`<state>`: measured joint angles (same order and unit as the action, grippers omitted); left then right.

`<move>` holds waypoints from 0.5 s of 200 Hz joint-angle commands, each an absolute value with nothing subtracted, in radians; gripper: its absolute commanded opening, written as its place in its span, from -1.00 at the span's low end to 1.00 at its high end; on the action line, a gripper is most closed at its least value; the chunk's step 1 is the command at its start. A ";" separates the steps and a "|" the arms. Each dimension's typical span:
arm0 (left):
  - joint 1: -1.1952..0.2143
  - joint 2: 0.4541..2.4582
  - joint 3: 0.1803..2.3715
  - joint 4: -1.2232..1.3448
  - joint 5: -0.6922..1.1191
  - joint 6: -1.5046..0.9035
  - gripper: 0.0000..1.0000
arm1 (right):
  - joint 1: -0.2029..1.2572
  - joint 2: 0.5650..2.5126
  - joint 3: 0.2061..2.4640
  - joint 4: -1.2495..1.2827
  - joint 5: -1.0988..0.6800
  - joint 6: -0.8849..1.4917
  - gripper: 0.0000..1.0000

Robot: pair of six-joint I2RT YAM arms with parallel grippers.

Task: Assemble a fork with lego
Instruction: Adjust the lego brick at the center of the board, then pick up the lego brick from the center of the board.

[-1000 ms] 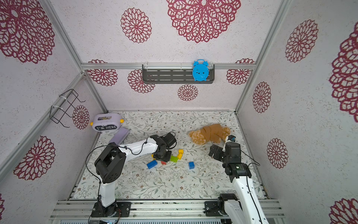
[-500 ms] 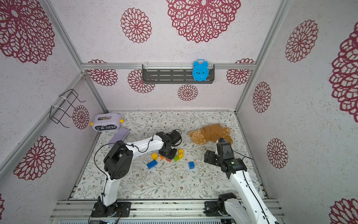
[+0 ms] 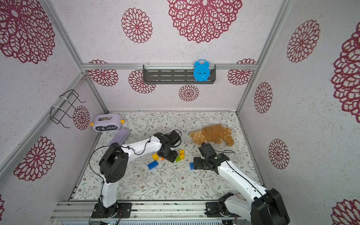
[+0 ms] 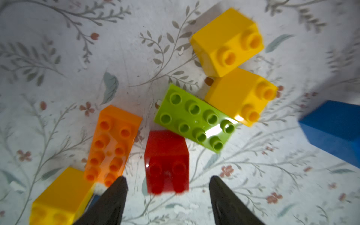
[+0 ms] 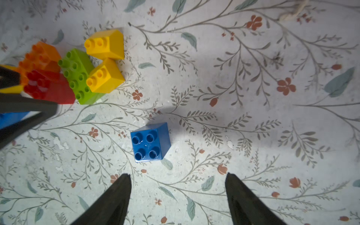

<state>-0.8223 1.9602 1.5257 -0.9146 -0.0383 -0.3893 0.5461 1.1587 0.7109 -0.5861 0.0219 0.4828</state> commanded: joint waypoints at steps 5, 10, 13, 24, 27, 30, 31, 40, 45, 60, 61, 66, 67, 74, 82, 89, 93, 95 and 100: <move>-0.830 1.729 1.449 -0.838 -0.087 -0.383 0.60 | 0.586 1.238 0.769 -0.550 0.070 0.470 0.58; -0.829 1.692 1.424 -0.819 -0.101 -0.386 0.64 | 0.593 1.256 0.776 -0.546 0.071 0.467 0.57; -0.829 1.669 1.406 -0.806 -0.115 -0.388 0.67 | 0.597 1.266 0.780 -0.543 0.069 0.463 0.56; -0.828 1.586 1.336 -0.750 -0.153 -0.391 0.74 | 0.610 1.301 0.792 -0.532 0.064 0.449 0.54; -0.826 1.563 1.316 -0.733 -0.167 -0.390 0.76 | 0.613 1.310 0.796 -0.530 0.063 0.446 0.53; -0.826 1.543 1.299 -0.714 -0.181 -0.392 0.77 | 0.615 1.320 0.799 -0.528 0.064 0.443 0.51; -0.827 1.537 1.290 -0.709 -0.186 -0.392 0.78 | 0.617 1.322 0.801 -0.527 0.064 0.442 0.51; -0.824 1.472 1.230 -0.658 -0.224 -0.401 0.85 | 0.622 1.348 0.808 -0.519 0.056 0.434 0.47; -0.822 1.440 1.200 -0.631 -0.239 -0.403 0.88 | 0.625 1.363 0.813 -0.518 0.054 0.432 0.45; -0.817 1.353 1.126 -0.578 -0.302 -0.423 0.94 | 0.636 1.404 0.830 -0.518 0.053 0.430 0.37; -0.816 1.349 1.122 -0.574 -0.306 -0.425 0.95 | 0.637 1.406 0.831 -0.518 0.052 0.429 0.36; -0.813 1.323 1.101 -0.558 -0.324 -0.431 0.96 | 0.642 1.418 0.836 -0.518 0.053 0.429 0.34; -0.812 1.317 1.096 -0.555 -0.329 -0.434 0.97 | 0.643 1.420 0.836 -0.520 0.052 0.430 0.33; -0.810 1.288 1.070 -0.539 -0.356 -0.441 0.99 | 0.649 1.436 0.840 -0.522 0.056 0.432 0.28; -0.806 1.257 1.045 -0.524 -0.383 -0.450 0.98 | 0.655 1.450 0.844 -0.526 0.059 0.437 0.22; -0.803 1.233 1.025 -0.513 -0.402 -0.455 0.97 | 0.658 1.459 0.844 -0.529 0.065 0.442 0.17; -0.802 1.222 1.017 -0.510 -0.417 -0.458 0.97 | 0.659 1.465 0.844 -0.531 0.070 0.447 0.15; -0.802 1.216 1.013 -0.510 -0.424 -0.458 0.96 | 0.660 1.466 0.845 -0.532 0.071 0.448 0.12; -0.800 1.203 1.005 -0.509 -0.442 -0.461 0.96 | 0.662 1.470 0.845 -0.531 0.074 0.449 0.08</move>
